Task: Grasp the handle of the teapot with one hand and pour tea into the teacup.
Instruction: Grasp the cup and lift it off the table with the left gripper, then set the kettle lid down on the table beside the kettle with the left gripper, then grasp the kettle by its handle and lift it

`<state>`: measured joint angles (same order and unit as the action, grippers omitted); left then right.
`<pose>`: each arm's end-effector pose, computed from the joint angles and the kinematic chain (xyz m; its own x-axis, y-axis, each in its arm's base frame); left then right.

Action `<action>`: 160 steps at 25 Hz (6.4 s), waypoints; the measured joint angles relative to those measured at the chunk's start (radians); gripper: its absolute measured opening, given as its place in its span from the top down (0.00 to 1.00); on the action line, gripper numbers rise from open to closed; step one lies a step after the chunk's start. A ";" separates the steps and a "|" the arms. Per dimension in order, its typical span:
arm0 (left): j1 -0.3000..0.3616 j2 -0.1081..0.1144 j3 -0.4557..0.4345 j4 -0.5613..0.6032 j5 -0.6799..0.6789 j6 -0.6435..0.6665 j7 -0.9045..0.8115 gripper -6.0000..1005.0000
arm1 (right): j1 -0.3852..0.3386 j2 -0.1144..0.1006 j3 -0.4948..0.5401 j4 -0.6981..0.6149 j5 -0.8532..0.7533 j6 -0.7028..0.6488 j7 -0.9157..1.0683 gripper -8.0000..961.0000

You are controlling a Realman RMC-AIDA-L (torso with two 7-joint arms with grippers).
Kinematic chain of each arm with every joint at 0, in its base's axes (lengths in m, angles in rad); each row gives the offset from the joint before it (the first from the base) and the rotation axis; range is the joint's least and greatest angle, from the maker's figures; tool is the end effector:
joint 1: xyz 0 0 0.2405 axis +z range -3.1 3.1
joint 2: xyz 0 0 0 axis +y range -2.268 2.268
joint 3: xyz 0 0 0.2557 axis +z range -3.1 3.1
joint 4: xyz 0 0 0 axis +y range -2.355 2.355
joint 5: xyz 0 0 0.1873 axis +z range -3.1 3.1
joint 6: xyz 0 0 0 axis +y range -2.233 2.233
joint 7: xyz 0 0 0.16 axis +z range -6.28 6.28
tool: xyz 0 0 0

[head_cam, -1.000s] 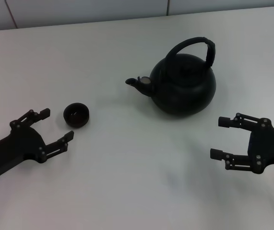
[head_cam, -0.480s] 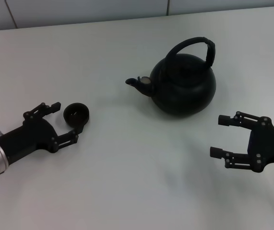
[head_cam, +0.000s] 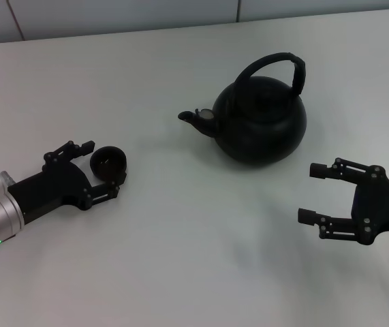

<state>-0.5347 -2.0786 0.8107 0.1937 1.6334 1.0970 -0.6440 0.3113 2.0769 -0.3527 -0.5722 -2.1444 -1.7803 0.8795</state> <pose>-0.2893 0.3199 -0.0740 0.9060 0.1461 0.3971 0.3492 -0.7884 -0.5064 0.3042 0.2318 0.0016 0.8104 -0.1384 -0.5693 -0.3675 -0.8769 -0.3099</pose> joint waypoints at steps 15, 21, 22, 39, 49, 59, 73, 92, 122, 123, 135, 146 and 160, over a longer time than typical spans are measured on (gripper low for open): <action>-0.005 0.000 0.009 -0.009 0.001 -0.002 0.000 0.16 | -0.002 0.000 0.000 0.003 0.002 -0.006 -0.001 0.17; -0.009 0.000 0.009 -0.011 -0.001 -0.002 -0.001 0.26 | -0.002 0.001 0.000 0.003 0.002 -0.006 -0.001 0.18; -0.010 0.000 0.008 -0.011 0.000 -0.002 -0.002 0.29 | -0.001 0.001 0.000 0.003 0.002 -0.007 -0.001 0.18; -0.155 -0.001 0.001 -0.175 -0.003 0.059 0.048 0.31 | 0.003 0.002 0.000 0.003 0.009 -0.006 0.000 0.18; -0.176 -0.002 -0.001 -0.208 -0.004 0.016 0.063 0.30 | 0.005 0.002 0.000 0.003 0.011 -0.001 -0.001 0.18; -0.183 -0.001 -0.066 -0.284 0.001 -0.042 0.191 0.26 | 0.006 0.002 0.000 0.003 0.011 -0.006 -0.001 0.18; -0.185 -0.001 -0.067 -0.296 -0.001 -0.045 0.188 0.21 | 0.006 0.002 0.000 0.003 0.011 -0.007 0.000 0.19; -0.141 0.006 -0.078 -0.264 0.005 0.071 0.160 0.14 | 0.006 0.002 0.000 0.003 0.011 -0.003 0.003 0.19; 0.311 0.091 -0.065 0.349 0.250 0.517 -0.161 0.14 | -0.004 0.001 0.011 0.003 0.037 0.009 0.000 0.20; 0.308 0.098 -0.068 0.348 0.249 0.516 -0.164 0.14 | -0.005 0.001 0.011 0.004 0.037 0.011 -0.001 0.20; 0.288 0.095 -0.106 0.349 0.243 0.529 -0.169 0.14 | -0.033 0.003 0.111 0.147 0.083 0.019 -0.120 0.20; 0.279 0.086 -0.107 0.345 0.243 0.528 -0.169 0.14 | -0.098 0.011 0.475 0.792 0.358 0.246 -0.777 0.20; 0.269 0.082 -0.117 0.344 0.245 0.529 -0.169 0.14 | -0.024 0.004 0.511 0.858 0.418 0.363 -0.865 0.20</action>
<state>-0.2654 -1.9969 0.6938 0.5376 1.8783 1.6262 -0.8131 0.2869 2.0811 0.1584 0.2853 -1.7265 -1.4174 0.0147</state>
